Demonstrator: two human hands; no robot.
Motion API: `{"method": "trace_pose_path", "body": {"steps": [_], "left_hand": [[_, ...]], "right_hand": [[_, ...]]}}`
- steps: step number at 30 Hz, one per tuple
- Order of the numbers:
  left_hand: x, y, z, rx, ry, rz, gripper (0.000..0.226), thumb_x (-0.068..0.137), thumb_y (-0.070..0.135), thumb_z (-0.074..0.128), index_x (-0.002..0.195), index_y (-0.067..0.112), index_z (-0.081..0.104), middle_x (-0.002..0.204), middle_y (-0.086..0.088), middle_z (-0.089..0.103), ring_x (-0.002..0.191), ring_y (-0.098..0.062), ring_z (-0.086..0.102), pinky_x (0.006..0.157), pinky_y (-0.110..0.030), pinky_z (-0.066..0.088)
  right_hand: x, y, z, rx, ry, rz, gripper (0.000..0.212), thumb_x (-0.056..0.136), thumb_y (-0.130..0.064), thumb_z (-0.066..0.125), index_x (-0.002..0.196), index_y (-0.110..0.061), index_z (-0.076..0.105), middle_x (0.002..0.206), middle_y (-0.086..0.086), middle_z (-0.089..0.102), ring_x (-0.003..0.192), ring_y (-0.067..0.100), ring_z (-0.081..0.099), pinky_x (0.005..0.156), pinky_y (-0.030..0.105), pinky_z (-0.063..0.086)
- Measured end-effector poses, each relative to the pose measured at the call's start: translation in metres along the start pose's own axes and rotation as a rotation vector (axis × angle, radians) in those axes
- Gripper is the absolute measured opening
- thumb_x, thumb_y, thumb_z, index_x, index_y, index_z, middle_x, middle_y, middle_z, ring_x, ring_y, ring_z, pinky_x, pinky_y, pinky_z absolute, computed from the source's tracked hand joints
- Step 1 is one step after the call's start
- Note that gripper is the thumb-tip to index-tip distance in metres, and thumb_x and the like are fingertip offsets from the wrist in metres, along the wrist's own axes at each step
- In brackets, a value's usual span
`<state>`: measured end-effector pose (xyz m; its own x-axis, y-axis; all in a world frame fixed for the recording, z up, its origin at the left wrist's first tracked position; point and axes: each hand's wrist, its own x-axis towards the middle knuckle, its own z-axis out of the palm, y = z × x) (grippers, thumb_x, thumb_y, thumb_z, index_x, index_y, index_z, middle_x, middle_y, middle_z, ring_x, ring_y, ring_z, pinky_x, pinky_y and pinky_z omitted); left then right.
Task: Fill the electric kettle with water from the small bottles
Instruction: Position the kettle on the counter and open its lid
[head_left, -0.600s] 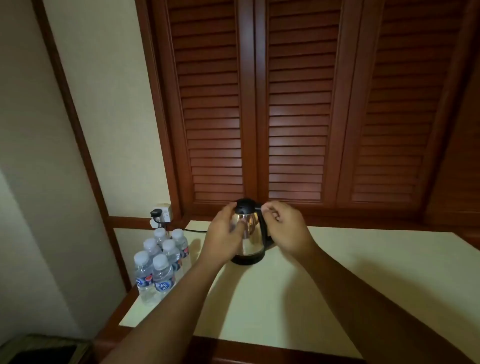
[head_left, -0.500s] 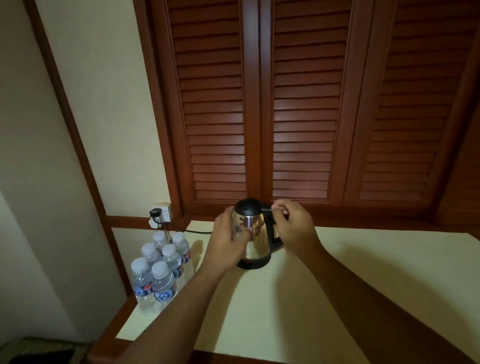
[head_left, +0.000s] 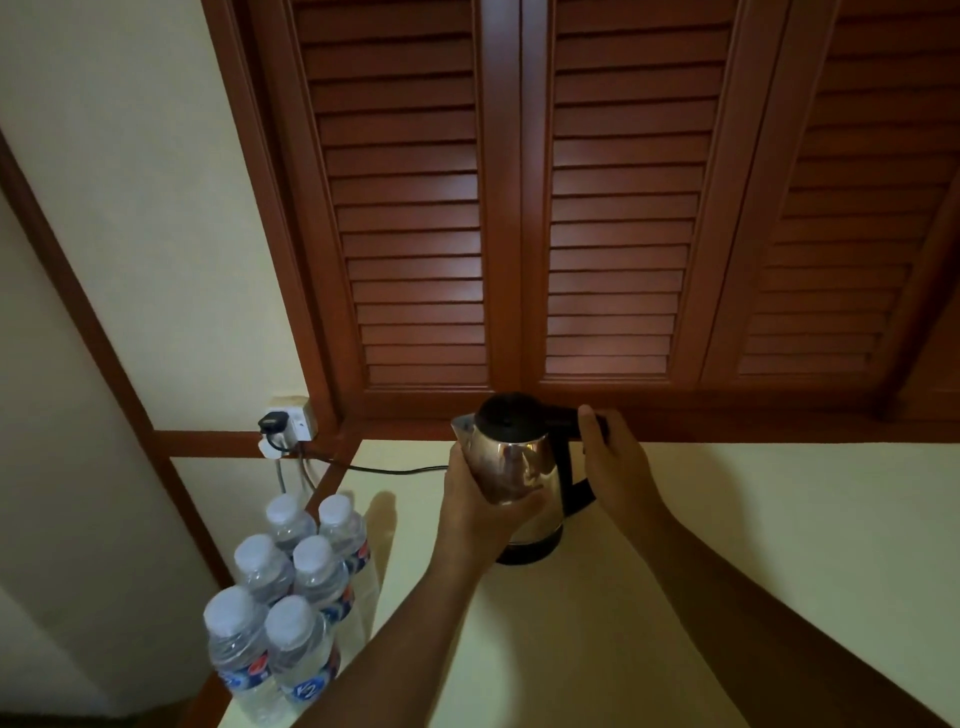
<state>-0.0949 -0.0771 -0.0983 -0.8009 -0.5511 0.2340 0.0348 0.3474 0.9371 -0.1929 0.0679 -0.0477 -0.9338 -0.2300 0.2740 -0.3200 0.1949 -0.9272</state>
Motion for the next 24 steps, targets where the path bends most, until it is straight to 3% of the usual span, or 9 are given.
{"method": "trace_pose_path", "body": {"steps": [4,7,9,13,17,20,22,24], "left_hand": [[-0.004,0.002,-0.001,-0.006,0.035,0.015,0.091,0.06,0.034,0.1,0.134,0.035,0.048,0.125,0.019,0.066,0.114,0.001,0.064,0.082,-0.011,0.056],[-0.007,0.01,-0.004,-0.009,0.063,0.029,0.088,0.06,0.03,0.101,0.129,0.04,0.047,0.121,0.021,0.066,0.111,0.007,0.064,0.08,-0.007,0.053],[-0.011,0.02,-0.006,0.001,0.07,0.052,0.086,0.061,0.029,0.1,0.126,0.045,0.047,0.12,0.022,0.066,0.11,0.012,0.061,0.08,-0.008,0.053],[-0.024,0.044,-0.01,-0.007,0.083,0.103,0.088,0.058,0.035,0.1,0.129,0.042,0.049,0.121,0.02,0.065,0.112,0.007,0.062,0.081,-0.008,0.053],[-0.055,0.057,-0.01,-0.068,0.094,0.108,0.088,0.056,0.029,0.101,0.127,0.042,0.051,0.119,0.017,0.069,0.11,0.001,0.066,0.084,-0.019,0.058],[-0.084,0.06,-0.009,-0.071,0.075,0.064,0.097,0.052,0.043,0.101,0.133,0.042,0.048,0.125,0.017,0.067,0.117,-0.005,0.065,0.093,-0.031,0.06],[-0.106,0.059,-0.007,-0.041,0.08,0.036,0.103,0.051,0.047,0.101,0.137,0.042,0.044,0.128,0.019,0.064,0.121,-0.004,0.061,0.097,-0.028,0.057],[-0.128,0.059,-0.005,-0.024,0.074,0.005,0.105,0.052,0.048,0.1,0.139,0.044,0.041,0.13,0.02,0.061,0.121,-0.001,0.059,0.093,-0.018,0.052]], "right_hand": [[0.001,0.0,0.001,0.023,0.002,0.017,0.028,0.104,-0.047,0.045,0.103,-0.023,0.06,0.091,-0.005,0.063,0.078,0.002,0.059,0.06,0.018,0.041],[-0.001,-0.006,-0.001,0.069,0.006,0.007,0.027,0.104,-0.044,0.047,0.1,-0.021,0.061,0.088,-0.004,0.064,0.076,0.001,0.06,0.057,0.011,0.041],[-0.005,-0.013,-0.006,0.127,0.016,-0.002,0.027,0.104,-0.043,0.047,0.098,-0.02,0.061,0.088,-0.005,0.064,0.077,-0.002,0.061,0.06,0.014,0.042],[-0.018,-0.029,-0.022,0.192,0.047,-0.043,0.032,0.106,-0.04,0.044,0.094,-0.015,0.06,0.073,-0.003,0.054,0.056,-0.006,0.051,0.054,0.006,0.04],[-0.043,-0.039,-0.042,0.172,0.036,-0.066,0.031,0.105,-0.043,0.045,0.092,-0.02,0.06,0.072,-0.001,0.052,0.054,-0.004,0.048,0.054,0.013,0.041],[-0.068,-0.04,-0.056,0.149,0.015,-0.06,0.03,0.105,-0.044,0.045,0.092,-0.02,0.059,0.071,0.001,0.052,0.052,-0.003,0.049,0.052,0.014,0.042],[-0.084,-0.035,-0.062,0.109,-0.001,-0.05,0.029,0.104,-0.045,0.044,0.092,-0.022,0.059,0.072,0.0,0.054,0.054,-0.004,0.051,0.055,0.016,0.043],[-0.099,-0.027,-0.068,0.087,-0.02,-0.032,0.025,0.104,-0.043,0.046,0.092,-0.025,0.058,0.072,-0.001,0.056,0.055,-0.004,0.053,0.051,0.011,0.041]]}}
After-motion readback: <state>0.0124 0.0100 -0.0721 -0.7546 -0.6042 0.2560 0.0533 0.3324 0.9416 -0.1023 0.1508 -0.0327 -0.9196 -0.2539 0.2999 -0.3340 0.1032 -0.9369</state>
